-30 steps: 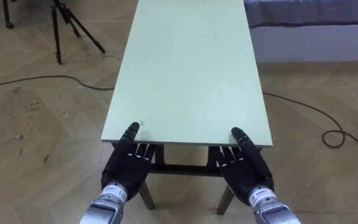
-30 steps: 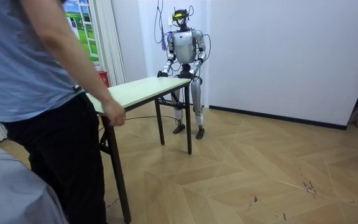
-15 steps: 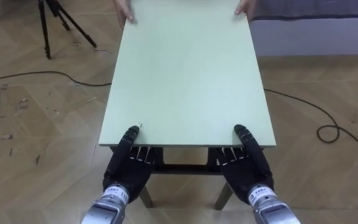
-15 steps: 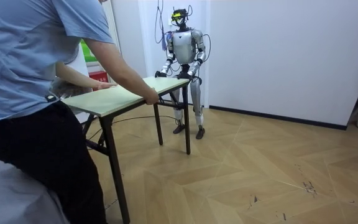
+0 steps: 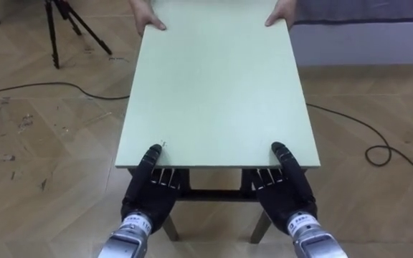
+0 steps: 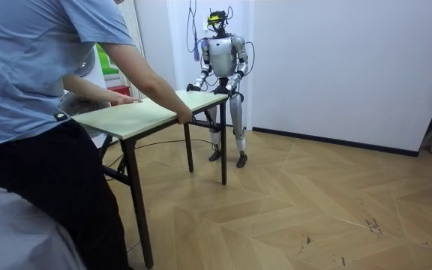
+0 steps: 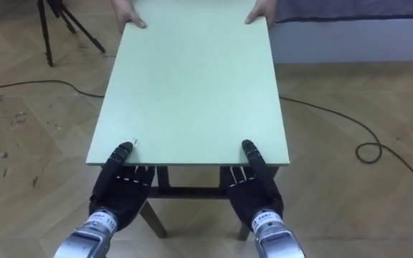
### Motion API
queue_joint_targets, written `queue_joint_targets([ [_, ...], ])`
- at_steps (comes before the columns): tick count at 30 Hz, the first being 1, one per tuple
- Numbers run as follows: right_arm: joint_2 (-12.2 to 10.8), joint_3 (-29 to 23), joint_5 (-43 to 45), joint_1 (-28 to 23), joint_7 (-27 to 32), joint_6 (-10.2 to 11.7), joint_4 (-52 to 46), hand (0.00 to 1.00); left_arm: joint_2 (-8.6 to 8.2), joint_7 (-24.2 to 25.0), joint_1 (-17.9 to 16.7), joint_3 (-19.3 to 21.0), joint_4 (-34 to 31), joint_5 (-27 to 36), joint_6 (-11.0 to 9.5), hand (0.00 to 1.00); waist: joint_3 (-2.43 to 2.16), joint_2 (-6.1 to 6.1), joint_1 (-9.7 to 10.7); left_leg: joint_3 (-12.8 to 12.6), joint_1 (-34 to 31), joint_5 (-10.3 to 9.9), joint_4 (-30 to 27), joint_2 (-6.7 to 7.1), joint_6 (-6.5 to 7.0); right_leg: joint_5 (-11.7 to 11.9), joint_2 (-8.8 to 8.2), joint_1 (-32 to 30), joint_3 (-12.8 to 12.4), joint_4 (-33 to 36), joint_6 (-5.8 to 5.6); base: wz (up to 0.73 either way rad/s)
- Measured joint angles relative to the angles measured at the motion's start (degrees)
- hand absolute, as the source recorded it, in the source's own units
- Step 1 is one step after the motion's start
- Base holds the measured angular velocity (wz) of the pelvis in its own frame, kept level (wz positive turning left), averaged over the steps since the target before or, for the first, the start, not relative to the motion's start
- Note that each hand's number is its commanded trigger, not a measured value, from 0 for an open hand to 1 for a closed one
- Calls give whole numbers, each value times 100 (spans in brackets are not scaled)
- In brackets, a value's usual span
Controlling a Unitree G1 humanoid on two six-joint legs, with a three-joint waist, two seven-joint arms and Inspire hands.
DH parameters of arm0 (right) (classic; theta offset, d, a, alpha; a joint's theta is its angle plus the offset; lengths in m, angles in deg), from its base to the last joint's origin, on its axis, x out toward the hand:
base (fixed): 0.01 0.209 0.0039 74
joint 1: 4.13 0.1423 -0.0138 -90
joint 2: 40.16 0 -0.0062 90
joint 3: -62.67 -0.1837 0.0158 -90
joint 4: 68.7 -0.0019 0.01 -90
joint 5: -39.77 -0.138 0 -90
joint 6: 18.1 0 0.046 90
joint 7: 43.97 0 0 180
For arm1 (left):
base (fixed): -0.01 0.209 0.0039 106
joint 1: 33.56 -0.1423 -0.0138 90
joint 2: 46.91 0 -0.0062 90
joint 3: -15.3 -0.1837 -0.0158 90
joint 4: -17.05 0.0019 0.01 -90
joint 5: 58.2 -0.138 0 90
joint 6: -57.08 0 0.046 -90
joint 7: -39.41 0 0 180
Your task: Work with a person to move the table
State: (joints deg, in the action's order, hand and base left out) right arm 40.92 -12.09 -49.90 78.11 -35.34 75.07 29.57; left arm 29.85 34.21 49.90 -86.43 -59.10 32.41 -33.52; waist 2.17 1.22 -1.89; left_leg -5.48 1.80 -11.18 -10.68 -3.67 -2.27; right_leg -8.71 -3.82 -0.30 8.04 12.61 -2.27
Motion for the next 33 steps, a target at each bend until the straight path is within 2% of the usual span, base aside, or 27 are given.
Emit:
queue_joint_targets([
  [8,-2,26,-14,-22,-5,73,-456,100,28,1,-78,-9,-582,-155,-187,100,-13,20,-6,-34,47,0,-13,-1,0,-1,1,43,1,0,-1,-1],
  [11,-3,36,-10,-37,-6,74,-527,100,24,1,-78,-8,-615,-128,-222,100,-70,58,2,-56,90,0,-18,-1,0,-1,1,79,-2,0,-1,-5],
  [16,45,41,-135,-120,-8,112,-717,100,27,2,-96,-50,-777,-254,-244,100,-81,57,-7,-68,80,1,-19,-1,0,-1,4,52,-28,0,-1,-3],
  [17,25,46,-139,-199,-16,123,-786,100,44,4,-170,-72,-859,-279,-249,100,-105,55,-9,-68,80,0,-19,-1,0,-1,3,53,-26,0,-1,0],
  [18,17,61,-124,-310,-89,148,-837,100,68,4,-306,-121,-970,-322,-253,100,-156,57,-12,-71,83,0,-18,-1,0,-1,4,52,-26,0,-1,0],
  [20,35,118,-129,-497,-215,179,-927,100,69,20,-554,-164,-1151,-382,-261,100,-195,54,-19,-84,106,0,-16,-1,0,-1,4,54,-26,4,-1,-6],
  [24,210,156,-142,-770,-441,159,-1081,100,71,176,-930,-266,-1357,-381,-258,100,-194,54,-32,-83,98,0,-9,-1,0,-1,4,38,-24,3,-1,-1],
  [29,311,184,-130,-887,-597,163,-1204,100,74,208,-1173,-324,-1589,-371,-275,100,-185,38,-37,-49,83,0,-6,-1,0,-1,4,35,0,2,-1,1],
  [33,399,351,-214,-908,-679,279,-1204,100,171,229,-1203,-447,-1618,-323,-476,100,-152,-46,-43,-45,72,0,-7,-2,-1,-10,4,30,1,2,-15,0],
])
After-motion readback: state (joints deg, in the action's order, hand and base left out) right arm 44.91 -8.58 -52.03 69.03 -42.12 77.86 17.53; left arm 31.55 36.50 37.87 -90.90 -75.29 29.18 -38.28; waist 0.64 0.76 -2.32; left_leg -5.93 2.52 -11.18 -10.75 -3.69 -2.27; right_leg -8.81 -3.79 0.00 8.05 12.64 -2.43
